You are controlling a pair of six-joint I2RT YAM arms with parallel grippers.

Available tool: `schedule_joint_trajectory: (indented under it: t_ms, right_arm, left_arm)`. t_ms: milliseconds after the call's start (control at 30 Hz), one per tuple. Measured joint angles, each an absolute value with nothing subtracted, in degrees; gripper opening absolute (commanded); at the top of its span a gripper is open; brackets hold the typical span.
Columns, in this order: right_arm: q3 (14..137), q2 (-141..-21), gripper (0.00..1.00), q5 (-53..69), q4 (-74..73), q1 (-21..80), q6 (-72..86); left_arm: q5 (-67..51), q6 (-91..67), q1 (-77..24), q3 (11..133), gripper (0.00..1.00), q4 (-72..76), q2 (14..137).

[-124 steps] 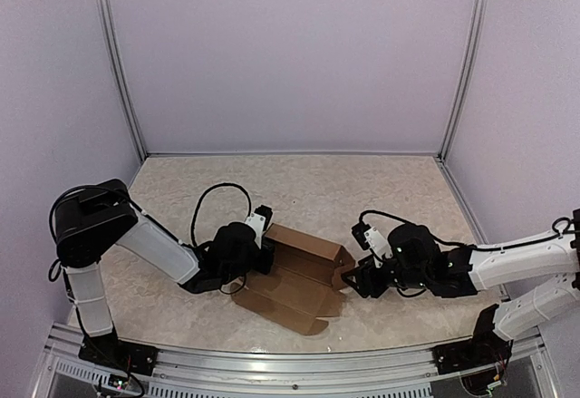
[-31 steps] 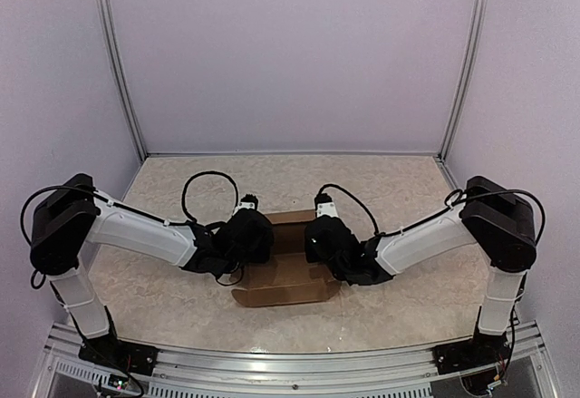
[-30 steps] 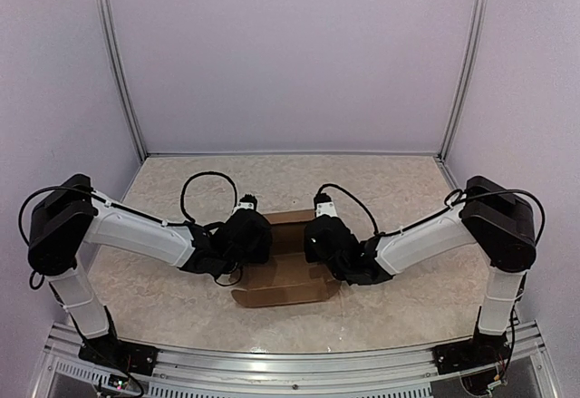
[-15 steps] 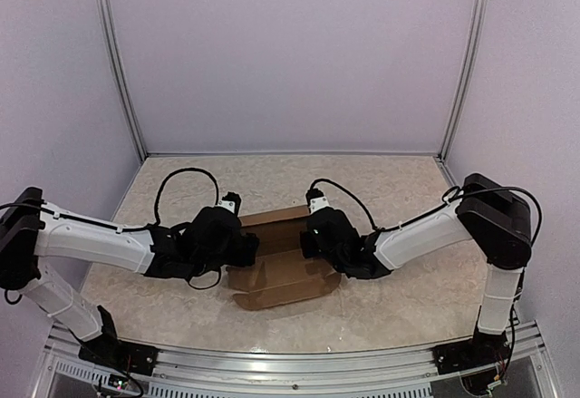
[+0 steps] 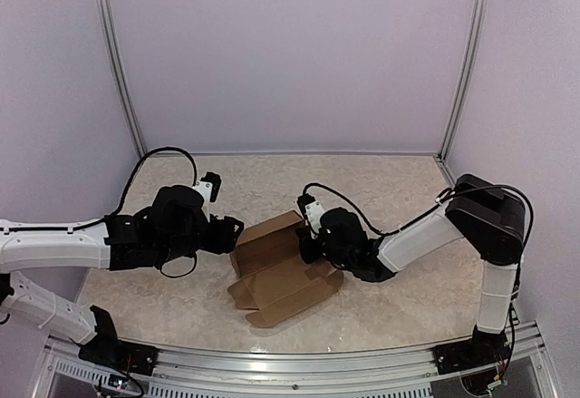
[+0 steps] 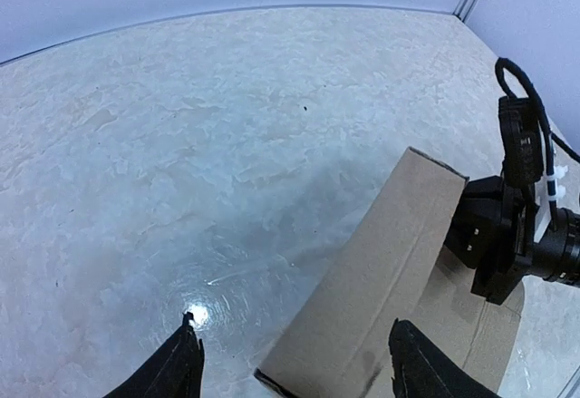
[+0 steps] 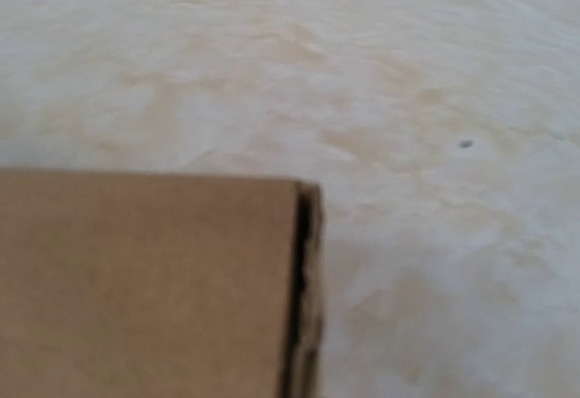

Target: Fold the paper box

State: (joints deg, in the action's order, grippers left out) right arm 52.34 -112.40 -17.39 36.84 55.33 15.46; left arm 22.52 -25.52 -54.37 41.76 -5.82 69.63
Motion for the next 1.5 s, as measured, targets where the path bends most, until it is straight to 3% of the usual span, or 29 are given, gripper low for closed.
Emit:
schedule_joint_trajectory:
  t_ms: [133, 267, 533, 867, 1367, 1500]
  right_arm:
    - [47.2, -113.7, 0.0, -11.8, 45.9, 55.2, 10.7]
    - [46.0, -116.2, 0.0, -7.5, 51.2, 55.2, 7.1]
    - [45.9, -118.8, 0.0, -3.2, 57.6, 55.2, 4.3]
    - [45.9, -120.1, 0.0, -2.1, 60.1, 55.2, 4.0]
    - [46.0, -122.9, 0.0, -2.2, 64.6, 55.2, 5.7]
    - [46.1, -123.3, 0.11, -2.2, 65.2, 55.2, 6.2]
  left_arm:
    - [18.2, -23.9, -50.1, 41.7, 0.56, -4.6, 67.9]
    - [12.9, -22.1, -47.9, 41.7, 0.34, -1.3, 67.7]
    - [0.5, -20.3, -47.5, 45.8, 0.0, 4.9, 76.4]
    - [-9.7, -21.2, -47.3, 50.4, 0.0, 10.9, 88.9]
    - [-12.7, -24.7, -47.3, 52.8, 0.0, 17.2, 100.1]
    - [-12.6, -25.5, -47.3, 52.8, 0.0, 19.5, 101.2]
